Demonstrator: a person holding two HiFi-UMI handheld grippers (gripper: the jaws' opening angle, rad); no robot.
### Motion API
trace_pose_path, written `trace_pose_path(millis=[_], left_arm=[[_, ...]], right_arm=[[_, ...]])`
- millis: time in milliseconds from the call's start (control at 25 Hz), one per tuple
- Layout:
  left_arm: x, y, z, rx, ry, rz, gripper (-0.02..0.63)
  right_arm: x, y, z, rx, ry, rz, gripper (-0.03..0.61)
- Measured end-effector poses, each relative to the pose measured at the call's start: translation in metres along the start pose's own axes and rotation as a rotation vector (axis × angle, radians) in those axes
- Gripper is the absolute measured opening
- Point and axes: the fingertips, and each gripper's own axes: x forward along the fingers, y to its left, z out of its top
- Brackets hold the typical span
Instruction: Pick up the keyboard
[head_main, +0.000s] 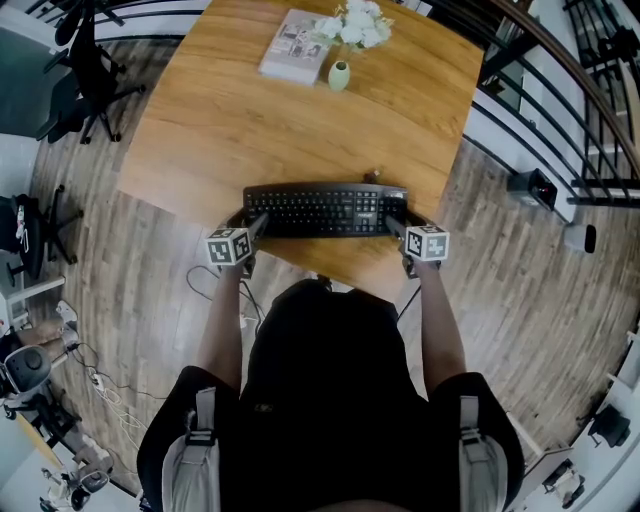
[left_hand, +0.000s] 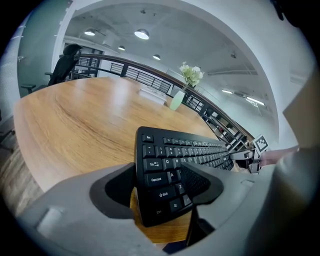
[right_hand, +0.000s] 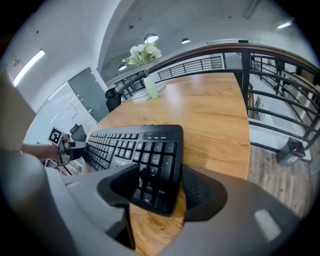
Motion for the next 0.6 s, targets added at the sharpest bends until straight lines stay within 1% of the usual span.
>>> trace_pose_path(millis=[160,280,600], left_arm=[[-0.004,-0.002,0.0,-0.01,-0.01,0.005,0.276],[-0.012,-0.008,0.006,-0.018,-0.034,0.003,0.277],[-0.032,-0.03,0.036,0.048,-0.103,-0.012,0.278]], right_arm=[[-0.007,0.002,0.0,-0.001,-0.013,0.004,0.267],[-0.017,0.005,0.006,-0.003,-0.039,0.021,0.266],[-0.05,0.011,0.014,-0.007,-0.102,0.02,0.265]])
